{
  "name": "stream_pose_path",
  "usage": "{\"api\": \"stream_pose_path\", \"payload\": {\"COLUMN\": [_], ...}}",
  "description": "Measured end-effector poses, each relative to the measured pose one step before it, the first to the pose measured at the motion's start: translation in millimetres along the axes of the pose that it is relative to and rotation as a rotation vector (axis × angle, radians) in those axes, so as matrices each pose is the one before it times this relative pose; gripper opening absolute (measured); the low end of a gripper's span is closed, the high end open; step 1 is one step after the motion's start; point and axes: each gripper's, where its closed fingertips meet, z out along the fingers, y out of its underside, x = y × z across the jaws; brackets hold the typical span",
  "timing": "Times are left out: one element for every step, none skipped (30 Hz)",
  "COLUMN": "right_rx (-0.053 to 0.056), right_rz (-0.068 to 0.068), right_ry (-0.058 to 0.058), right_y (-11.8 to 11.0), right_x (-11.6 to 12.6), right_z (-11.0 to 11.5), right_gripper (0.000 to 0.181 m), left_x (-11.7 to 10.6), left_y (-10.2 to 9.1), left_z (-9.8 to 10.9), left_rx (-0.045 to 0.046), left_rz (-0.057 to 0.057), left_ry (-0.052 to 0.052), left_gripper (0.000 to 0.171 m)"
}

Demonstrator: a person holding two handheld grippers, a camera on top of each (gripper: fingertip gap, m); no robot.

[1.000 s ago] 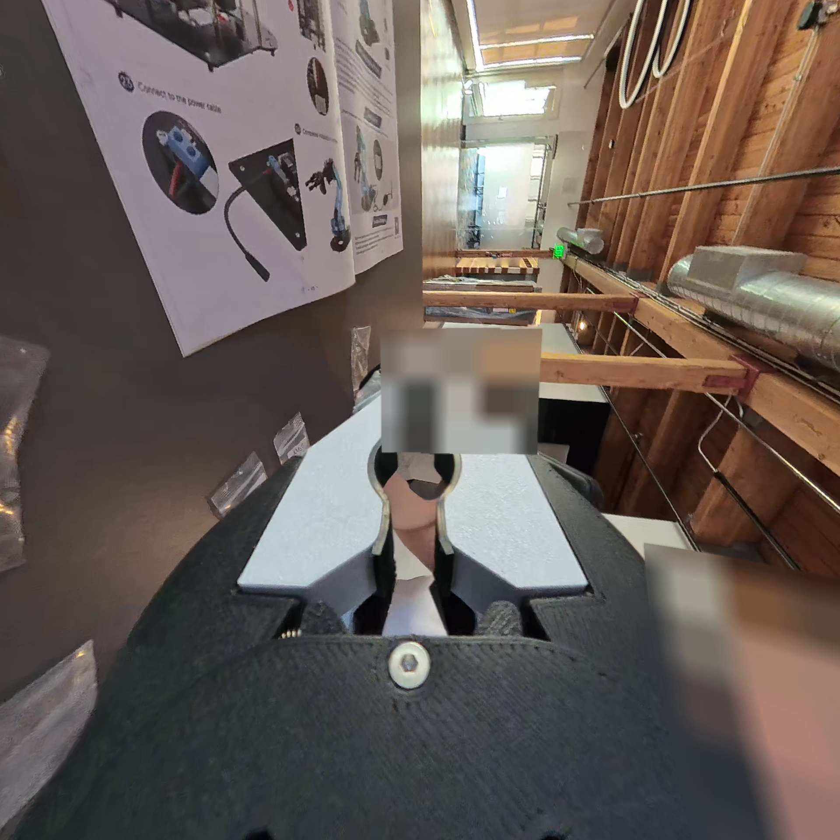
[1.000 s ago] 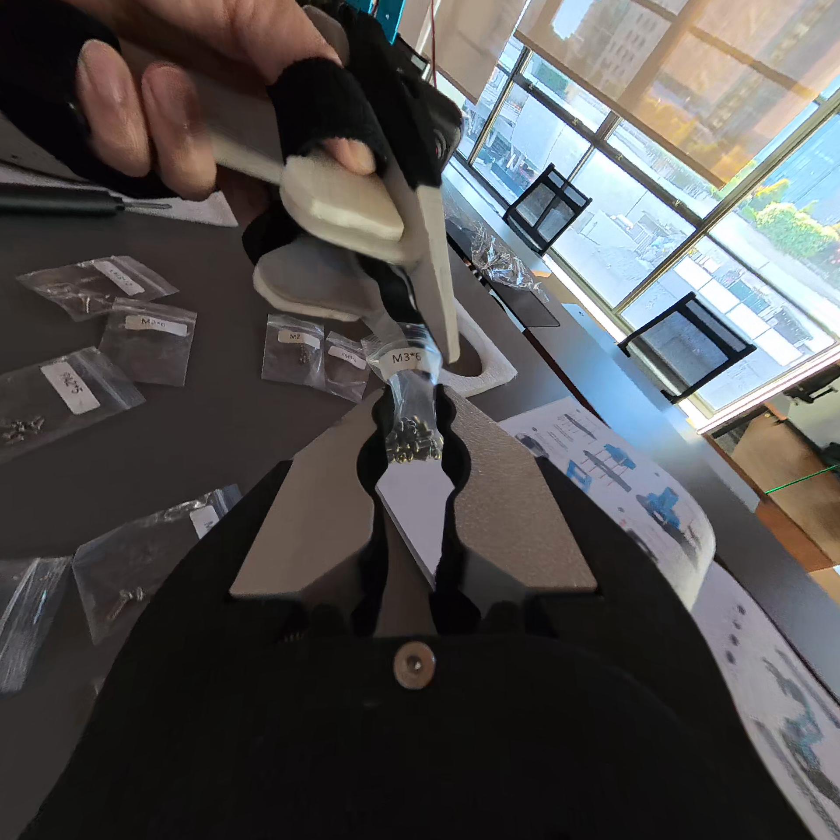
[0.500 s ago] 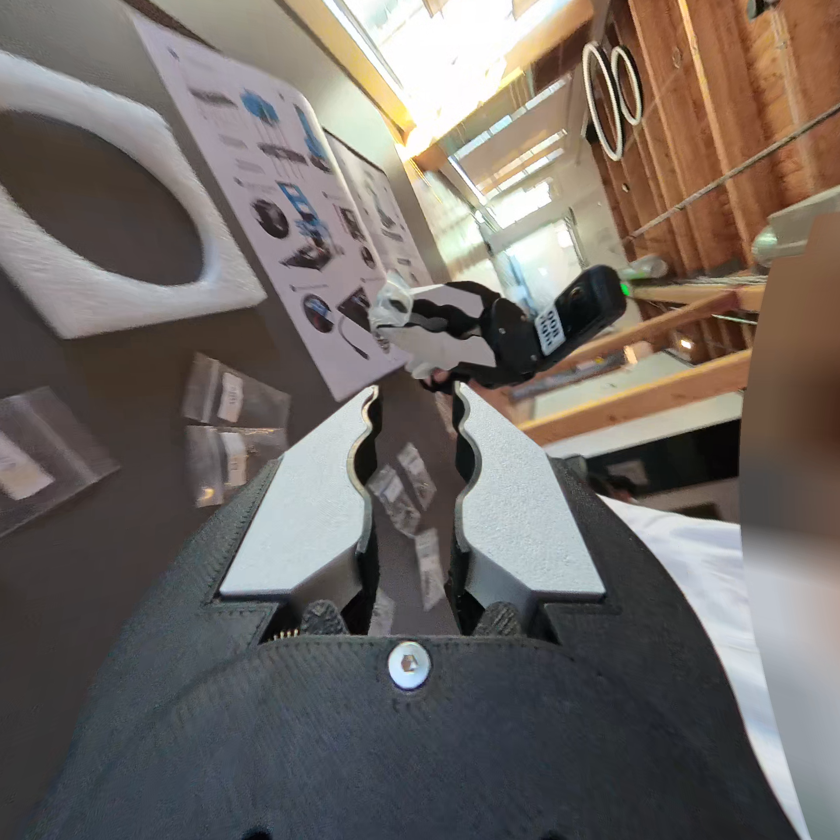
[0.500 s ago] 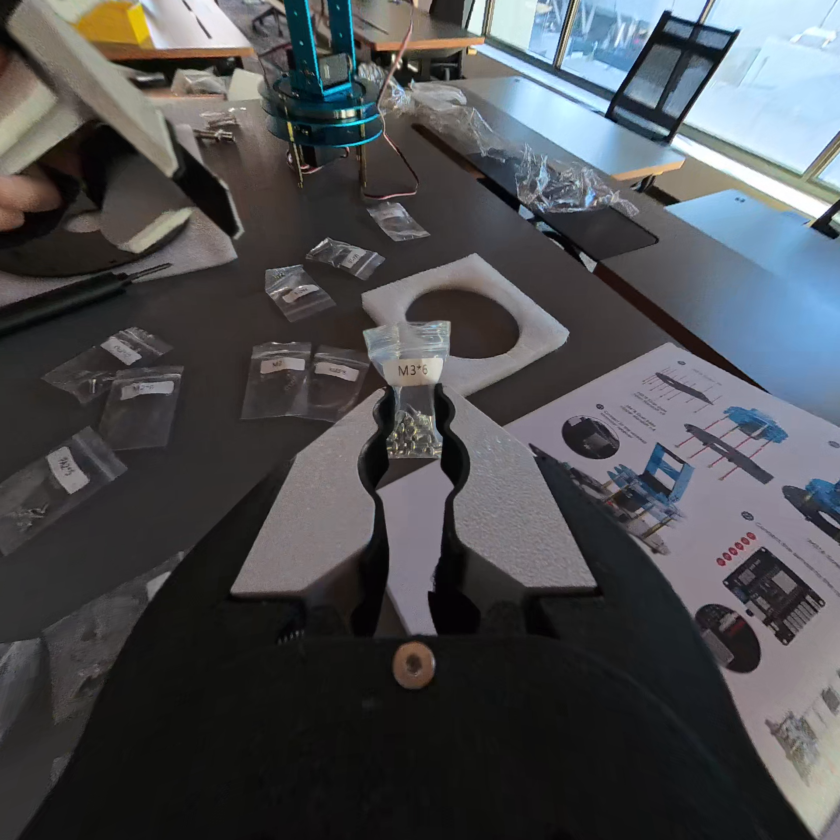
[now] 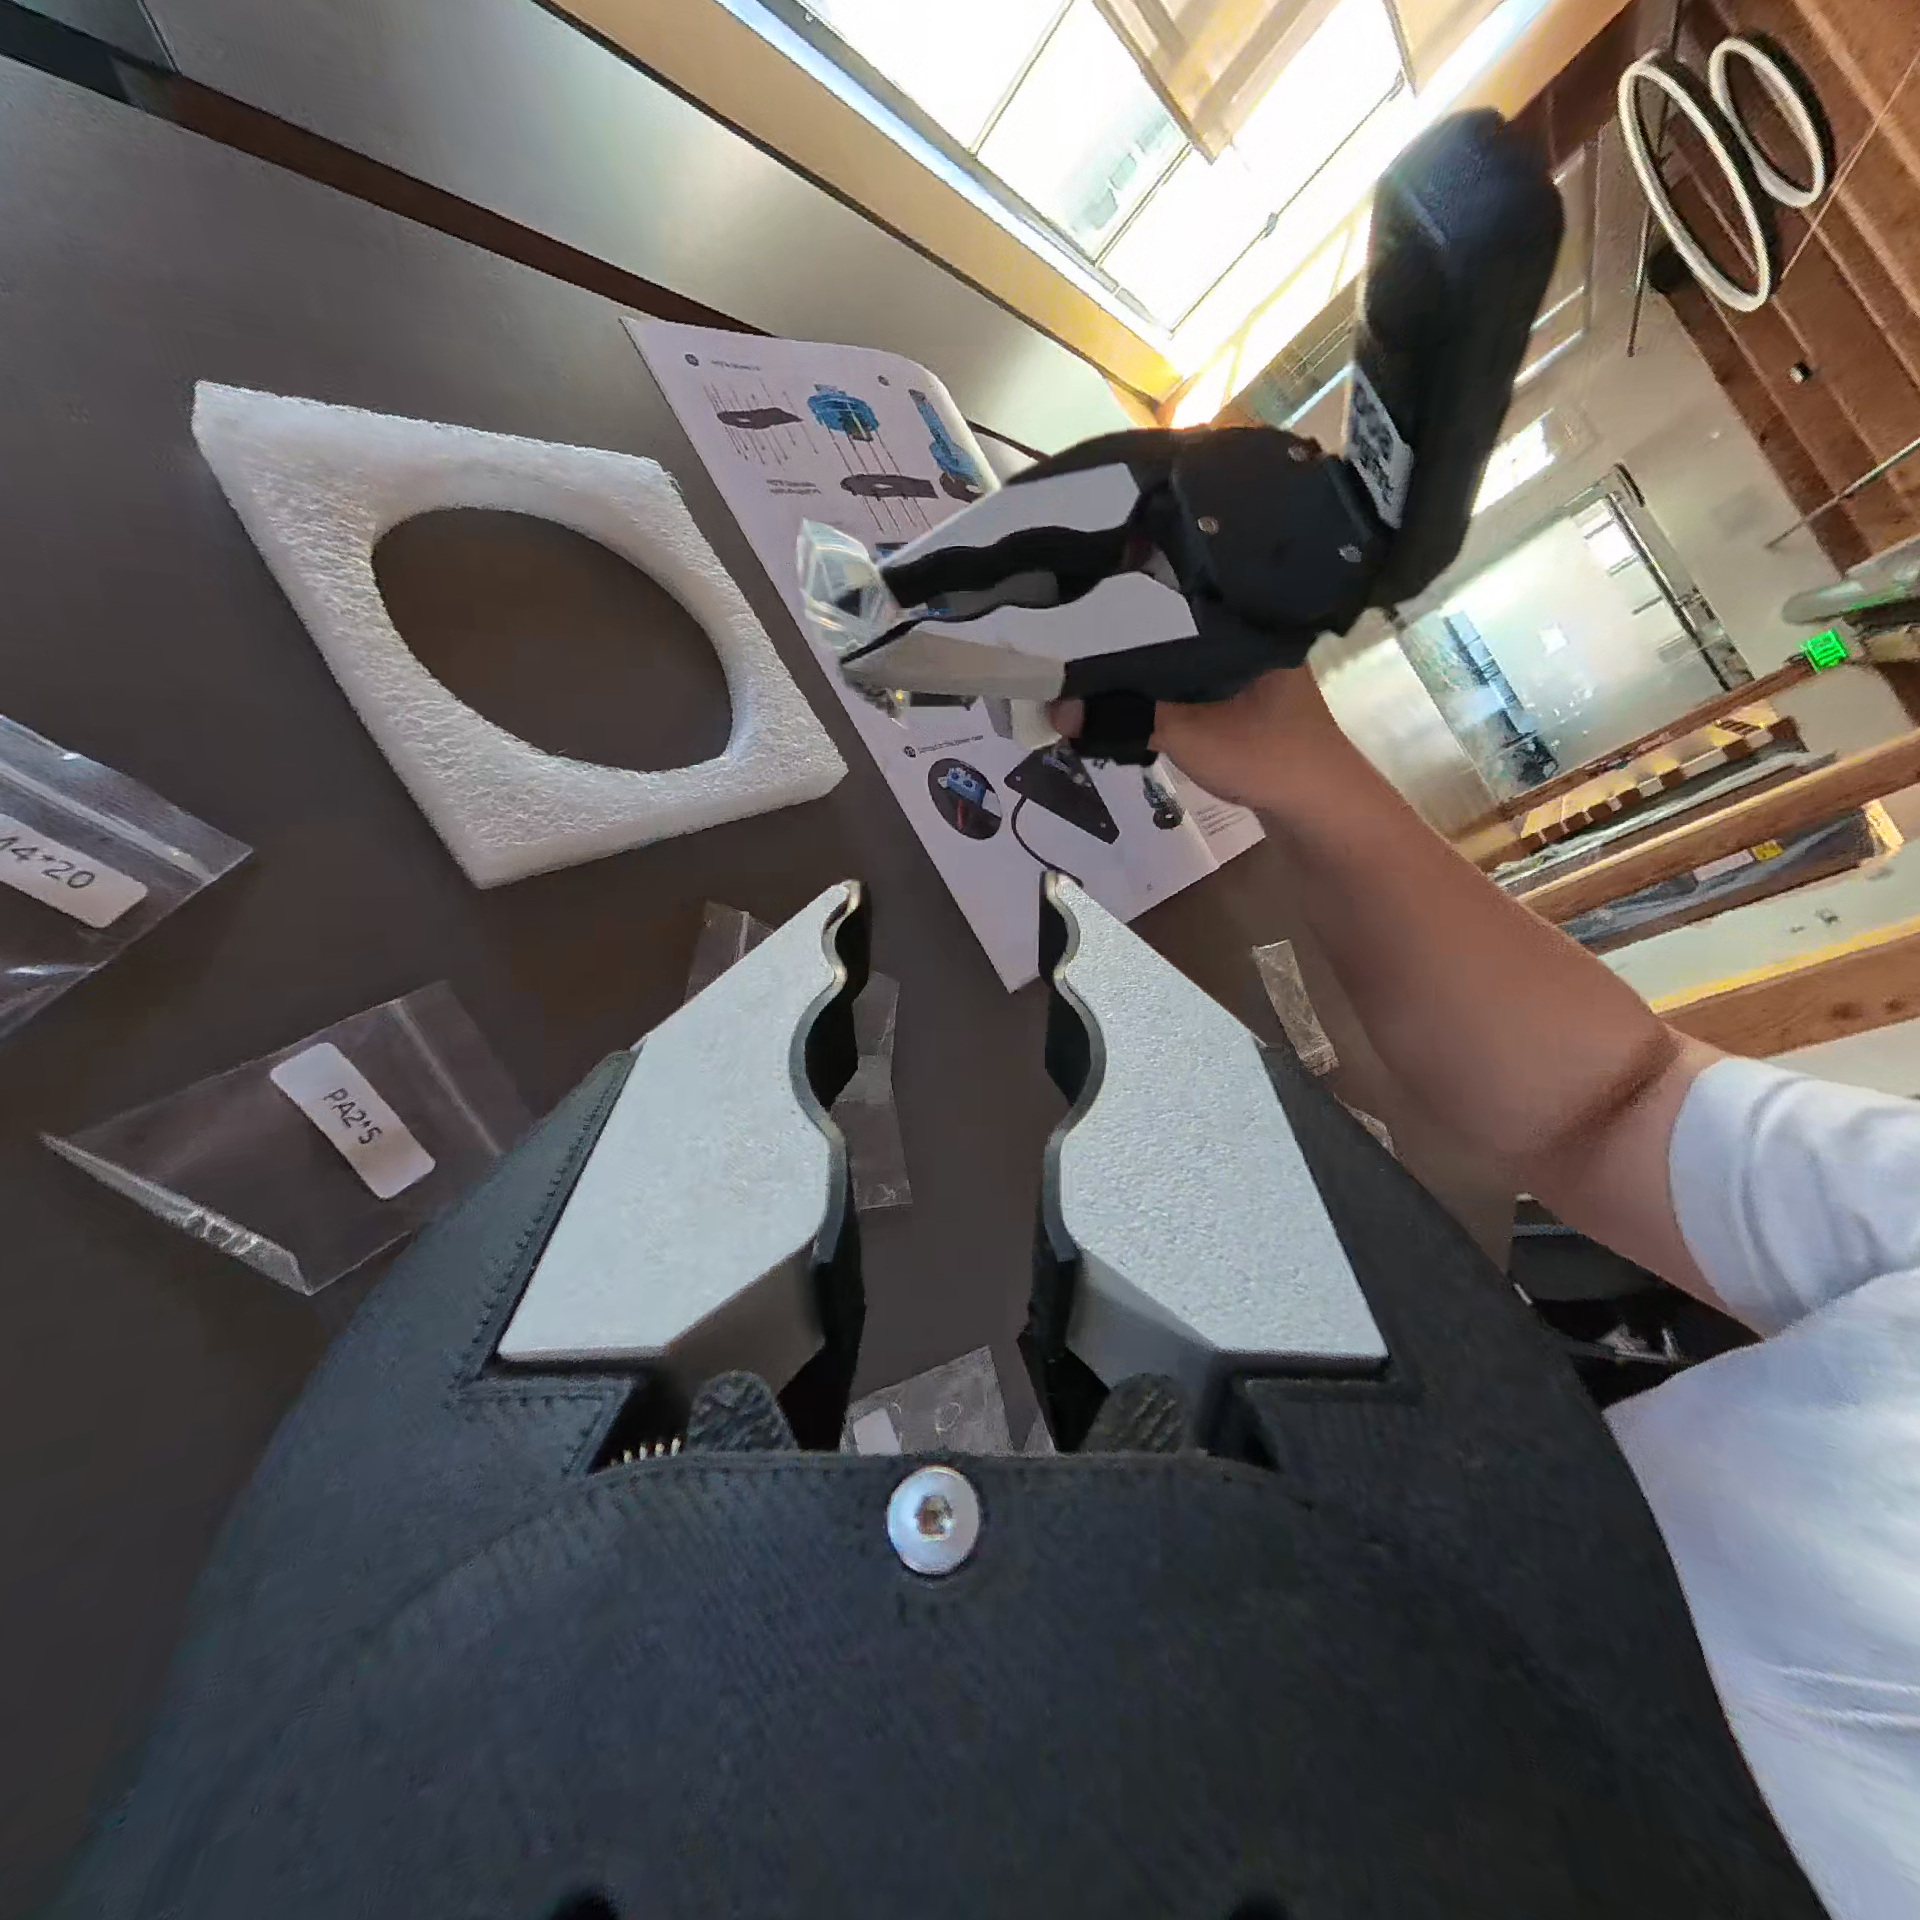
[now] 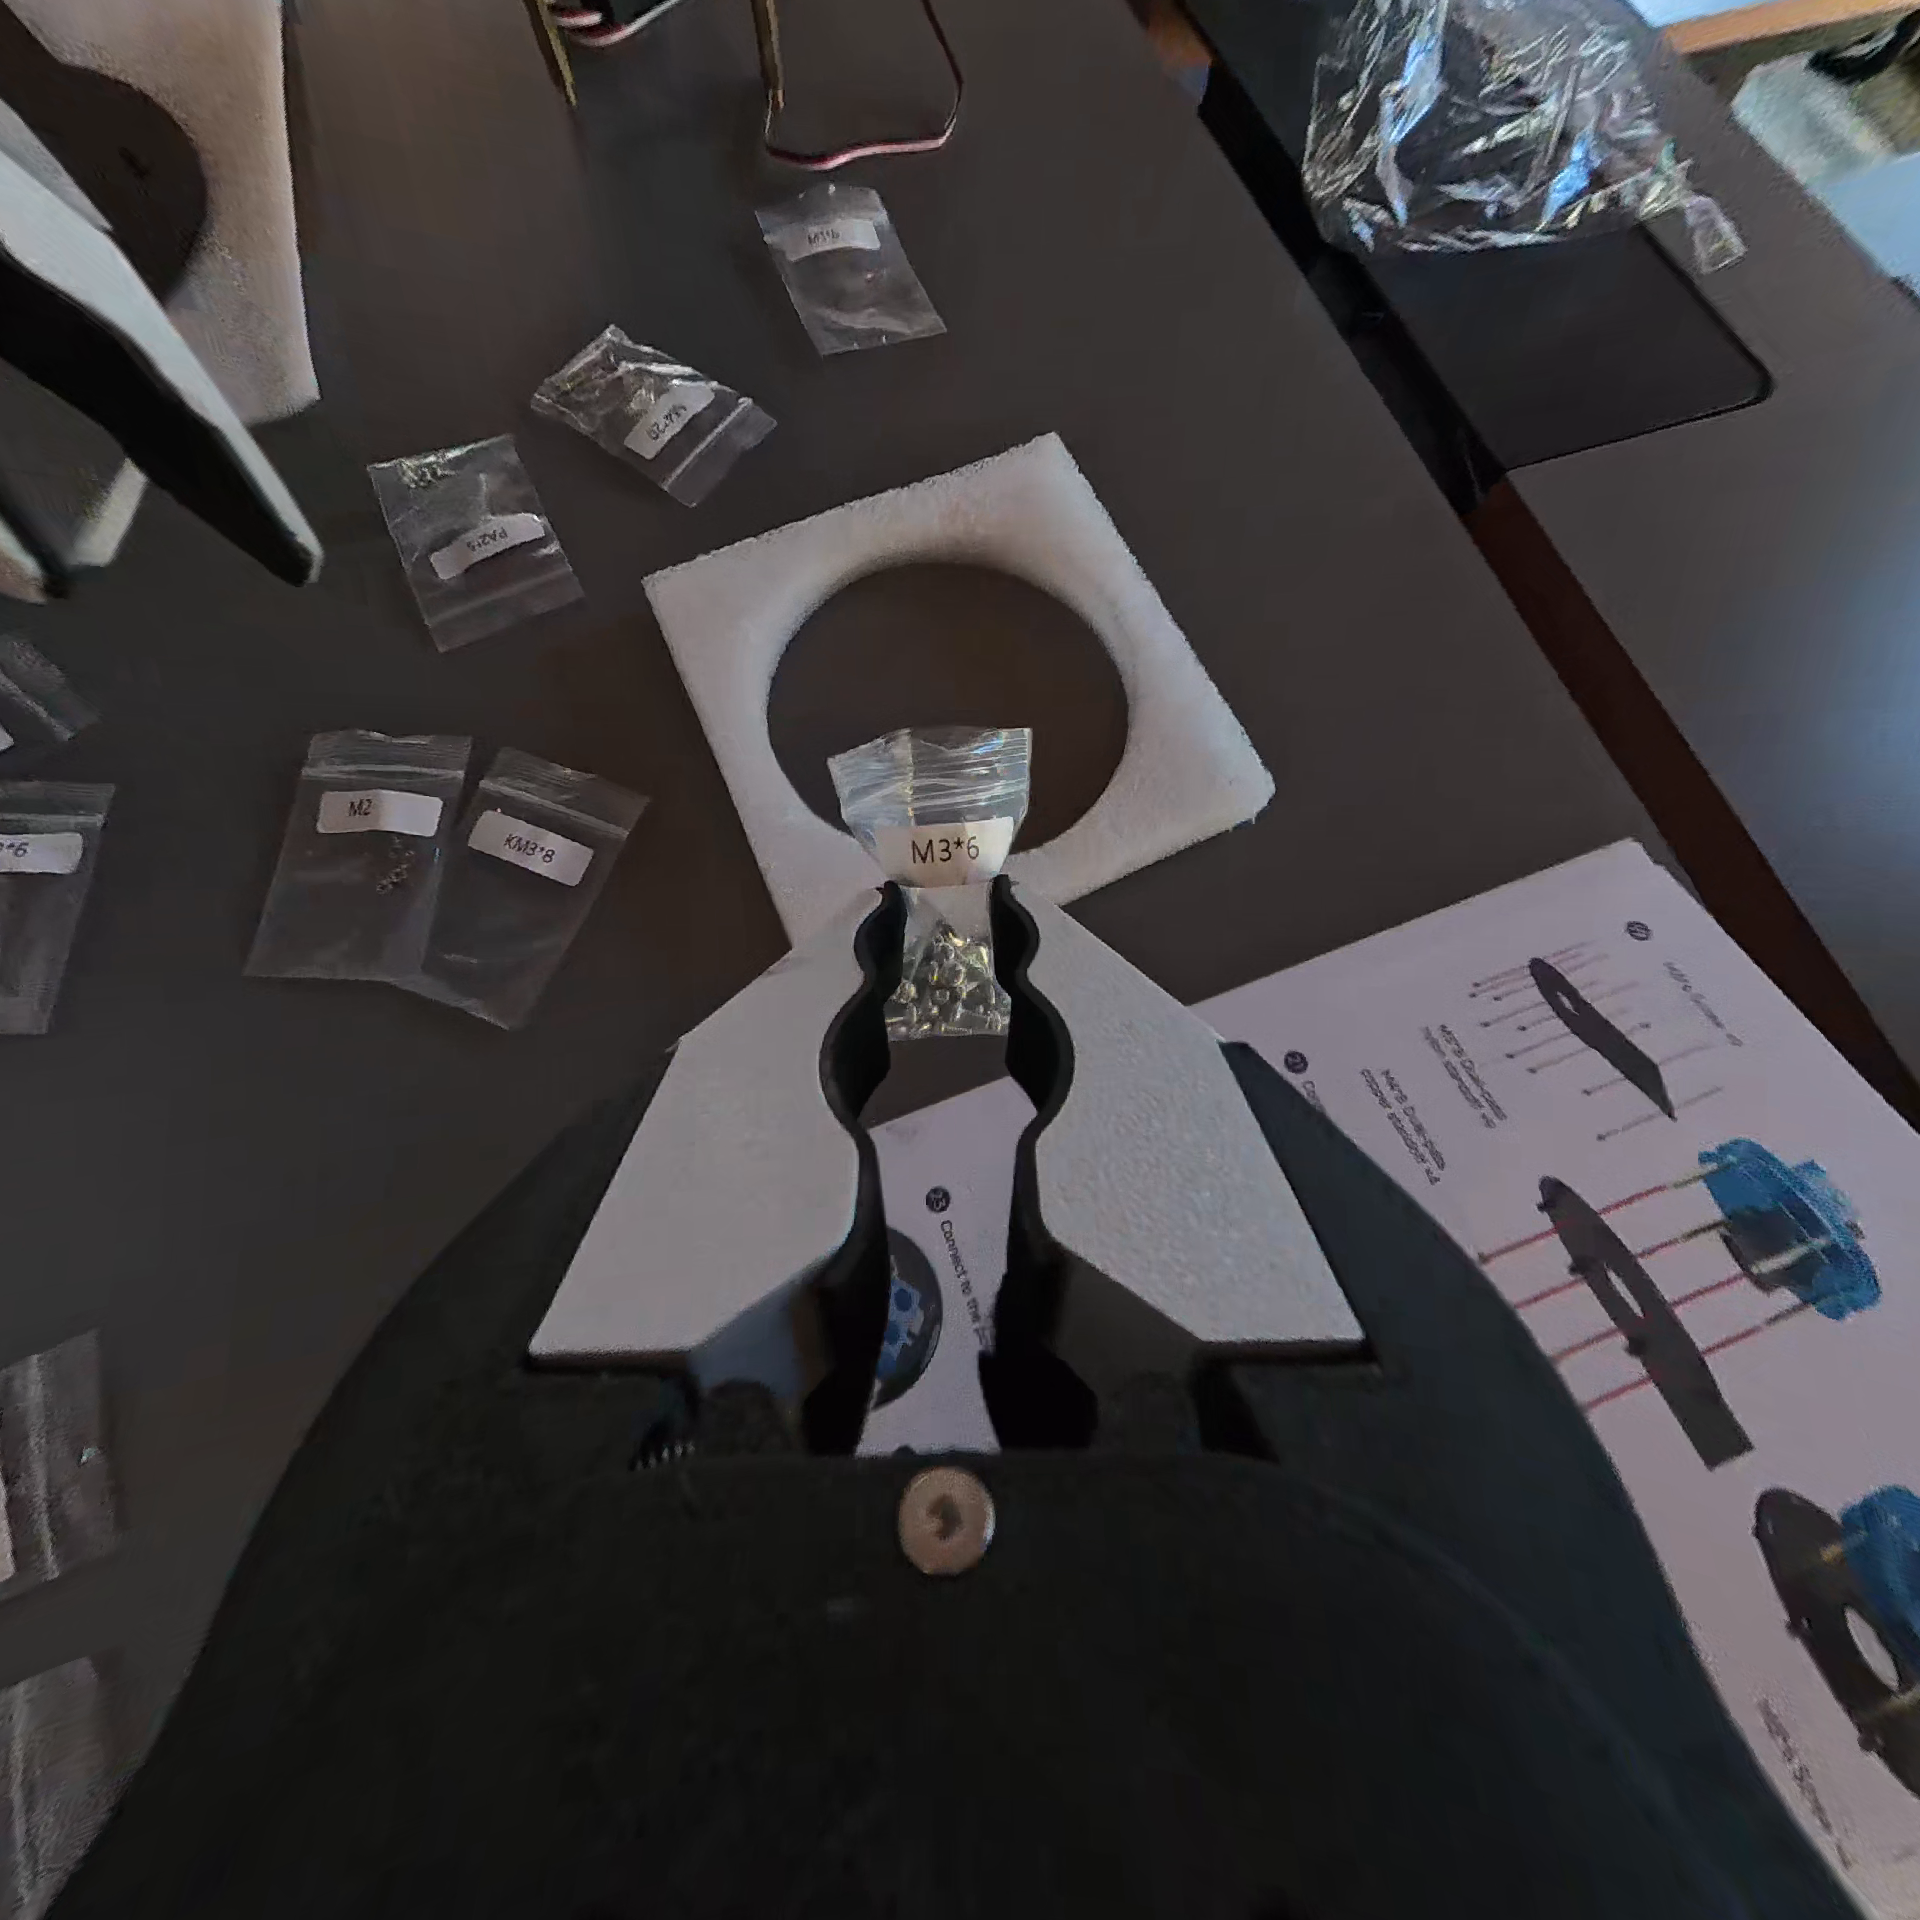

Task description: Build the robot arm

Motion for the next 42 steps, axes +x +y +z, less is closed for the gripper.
{"api": "stream_pose_path", "payload": {"right_rx": [-0.0249,-0.0287,-0.0305,-0.0324,-0.0315,-0.0229,-0.0179,-0.016,-0.0197,-0.0201,-0.0161,-0.0182,-0.0266,-0.0278,-0.0218,-0.0132,-0.0059,0.001,0.0075,0.0125,0.0173,0.0203,0.019,0.0187,0.0186,0.0203,0.0121,0.0008,-0.0022,-0.0049,-0.0054,-0.0057,-0.0103,-0.019,-0.0204,-0.0206,-0.0133,-0.0038,-0.0003,-0.0014,-0.0062,-0.008], "right_rz": [-0.0037,-0.0163,-0.0248,-0.0218,-0.0104,-0.0019,-0.009,-0.0186,-0.0141,-0.0074,-0.0099,-0.017,-0.0215,-0.0194,-0.011,-0.003,0.0,0.0037,0.0061,0.0059,0.0102,0.0143,0.0168,0.0123,0.0041,-0.0041,-0.0031,0.0048,0.0015,-0.0062,-0.0095,-0.009,-0.0063,-0.0165,-0.0284,-0.0281,-0.0166,0.0026,0.0005,-0.0111,-0.0116,0.0027], "right_ry": [-0.0211,-0.0166,-0.0014,0.0045,-0.0078,-0.0177,-0.0142,0.0001,0.0055,-0.0029,-0.0083,-0.0034,0.0009,0.0028,-0.0093,-0.0143,-0.0094,-0.0117,-0.0132,-0.0062,-0.0025,-0.0097,-0.0111,-0.0098,-0.005,0.0031,0.0012,-0.0006,0.0009,0.0047,0.0119,0.0115,0.0134,0.0086,0.0003,0.0187,0.013,-0.0032,-0.0077,0.0082,0.0157,0.0011], "right_y": [0.52,0.72,0.85,1.24,1.05,-0.71,-1.86,-1.9,-1.07,-1.29,-2.44,-2.62,-1.41,-0.57,-0.24,-0.07,-0.01,-0.36,-0.72,-0.75,-0.95,-0.87,-0.19,-0.13,-0.36,-0.84,0.05,1.08,0.84,0.59,0.09,-0.13,0.05,0.61,0.39,0.81,-0.03,-1.85,-2.61,-2.04,-0.6,0.38], "right_x": [-0.31,-0.57,1.22,2.26,0.4,-2.05,-2.17,0.04,1.74,0.69,-1.15,-1.23,-0.41,0.6,-0.5,-1.14,-0.31,-0.76,-1.11,0.07,0.86,0.01,-0.11,-0.19,-0.25,0.43,0.06,-0.22,-0.24,0.17,1.36,1.65,1.78,-0.06,-1.79,1.68,1.93,-0.13,-1.04,1.09,2.9,1.37], "right_z": [3.59,3.28,2.71,2.59,2.52,2.19,1.83,1.64,1.94,2.04,1.69,1.44,1.82,2.09,2.81,3.16,2.83,2.17,1.29,0.59,0.18,0.14,-0.01,0.1,-0.12,-0.34,-0.04,0.16,0.34,0.39,0.11,0.13,0.0,0.12,0.5,1.02,0.89,0.26,-0.21,-0.4,0.02,0.63], "right_gripper": [0.015,0.014,0.014,0.014,0.014,0.014,0.014,0.014,0.014,0.014,0.015,0.015,0.015,0.016,0.016,0.016,0.017,0.019,0.018,0.016,0.016,0.016,0.015,0.015,0.015,0.014,0.014,0.015,0.015,0.015,0.015,0.015,0.015,0.015,0.015,0.015,0.015,0.014,0.014,0.014,0.014,0.014], "left_x": [0.34,0.16,-0.84,-1.61,-1.54,-1.12,-0.62,-0.16,0.06,0.15,-0.11,-0.62,-0.47,0.19,0.62,0.69,0.3,0.63,0.98,1.15,0.85,0.49,0.37,0.32,0.32,0.3,0.21,0.09,0.11,0.28,0.39,0.48,0.28,0.25,0.19,0.19,0.27,0.49,0.72,0.63,0.44,0.52], "left_y": [0.25,0.46,0.52,0.54,0.54,0.48,0.33,-0.1,-0.36,-0.53,-0.28,0.16,0.55,0.85,0.81,0.73,0.64,0.56,0.6,0.25,-0.02,-0.15,0.05,0.0,-0.08,-0.25,-0.11,0.26,0.51,0.49,0.47,0.67,0.8,0.79,0.61,0.38,0.21,0.35,0.43,0.63,0.54,0.64], "left_z": [-1.93,-1.91,-1.73,-1.5,-1.21,-0.96,-0.9,-0.87,-0.76,-0.58,-0.51,-0.19,0.17,0.34,0.36,0.46,0.28,0.29,0.19,0.15,0.0,-0.16,-0.17,-0.05,-0.06,0.03,-0.02,0.25,0.44,0.49,0.56,0.59,0.63,0.73,0.52,0.35,0.44,0.34,0.63,0.55,0.44,0.55], "left_rx": [0.0023,0.00156,0.00011,0.00041,0.00012,-0.00052,0.00041,0.00166,0.00236,0.00238,0.00142,-0.00085,-0.00323,-0.00452,-0.00448,-0.00326,-0.00221,-0.00241,-0.00262,-0.00124,0.00085,0.00118,-0.00003,-0.00027,0.00114,0.00236,0.00086,-0.00183,-0.00287,-0.00174,-0.00118,-0.00271,-0.00399,-0.00379,-0.00253,-0.00085,-0.00022,-0.00016,-0.00101,-0.0022,-0.00221,-0.00227], "left_rz": [-0.0038,-0.0039,-0.0029,-0.002,-0.0037,-0.0069,-0.0084,-0.0079,-0.0057,-0.0033,-0.0006,0.0021,0.0023,0.0,-0.0019,-0.0021,-0.0019,-0.0019,-0.0021,-0.002,-0.001,0.0007,0.0011,0.0005,-0.0003,-0.0003,0.0002,0.0004,-0.0003,-0.0015,-0.0017,-0.001,-0.0001,0.0,-0.0007,-0.0015,-0.0021,-0.0021,-0.001,0.0001,0.0007,0.0003], "left_ry": [0.0034,0.0042,-0.0003,-0.0033,-0.0021,0.0015,0.0044,0.0056,0.0059,0.0041,0.0002,-0.0033,-0.003,0.0009,0.0043,0.004,0.0028,0.0037,0.0054,0.006,0.0041,0.0014,0.0003,0.0009,0.001,0.0008,0.0008,0.0008,0.0012,0.0019,0.0031,0.0029,0.0019,0.0013,0.0014,0.0018,0.0024,0.0034,0.0038,0.0026,0.0014,0.0019], "left_gripper": [0.031,0.031,0.031,0.031,0.031,0.031,0.031,0.031,0.031,0.031,0.031,0.031,0.031,0.031,0.031,0.031,0.031,0.031,0.031,0.031,0.031,0.031,0.031,0.031,0.031,0.031,0.03,0.03,0.03,0.03,0.03,0.03,0.03,0.03,0.03,0.03,0.03,0.03,0.03,0.03,0.03,0.03]}}
